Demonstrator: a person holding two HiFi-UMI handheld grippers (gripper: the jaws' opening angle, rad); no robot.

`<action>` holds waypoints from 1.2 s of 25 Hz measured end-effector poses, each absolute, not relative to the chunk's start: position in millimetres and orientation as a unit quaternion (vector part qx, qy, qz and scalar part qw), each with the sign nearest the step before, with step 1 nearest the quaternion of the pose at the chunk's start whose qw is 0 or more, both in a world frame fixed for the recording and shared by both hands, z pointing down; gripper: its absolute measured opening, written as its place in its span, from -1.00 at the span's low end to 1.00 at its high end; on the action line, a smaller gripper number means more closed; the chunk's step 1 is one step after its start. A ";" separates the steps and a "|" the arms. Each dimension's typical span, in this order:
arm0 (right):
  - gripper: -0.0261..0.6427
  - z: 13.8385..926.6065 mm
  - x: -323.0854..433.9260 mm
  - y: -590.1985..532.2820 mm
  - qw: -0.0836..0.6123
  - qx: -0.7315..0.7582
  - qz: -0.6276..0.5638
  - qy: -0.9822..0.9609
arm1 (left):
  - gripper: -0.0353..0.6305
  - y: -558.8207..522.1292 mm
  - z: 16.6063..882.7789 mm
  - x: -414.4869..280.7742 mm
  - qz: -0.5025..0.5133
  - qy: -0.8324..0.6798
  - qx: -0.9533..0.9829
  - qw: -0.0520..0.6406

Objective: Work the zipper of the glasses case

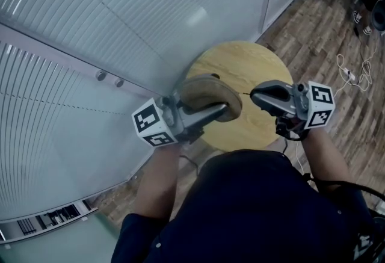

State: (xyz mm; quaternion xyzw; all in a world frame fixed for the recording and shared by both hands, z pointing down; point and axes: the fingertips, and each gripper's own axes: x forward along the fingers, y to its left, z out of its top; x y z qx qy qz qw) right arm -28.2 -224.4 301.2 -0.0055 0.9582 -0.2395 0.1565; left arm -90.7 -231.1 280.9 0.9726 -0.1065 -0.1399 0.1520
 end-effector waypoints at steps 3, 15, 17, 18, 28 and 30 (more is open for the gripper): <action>-0.89 316.0 -28.0 -223.0 0.140 -0.010 -0.238 0.961 | -0.01 -242.4 266.0 -103.2 -0.184 -0.115 0.961 0.171; -0.89 332.9 -58.9 -214.5 0.022 -0.055 -0.102 0.993 | 0.00 -284.2 259.8 -124.1 -0.263 -0.174 0.917 0.245; -0.89 338.5 -66.1 -206.5 0.003 -0.040 -0.089 0.995 | 0.00 -286.8 252.4 -122.1 -0.271 -0.172 0.914 0.247; -0.89 343.1 -70.7 -203.3 -0.002 -0.033 -0.087 0.996 | 0.00 -288.5 250.9 -121.1 -0.274 -0.171 0.914 0.247; -0.89 355.3 -101.6 -188.3 -0.075 0.009 -0.061 0.995 | 0.00 -292.6 247.4 -78.4 -0.238 -0.175 0.925 0.237; -0.89 357.2 -102.9 -189.3 -0.069 0.004 -0.062 0.996 | 0.00 -292.1 251.4 -71.0 -0.227 -0.183 0.929 0.228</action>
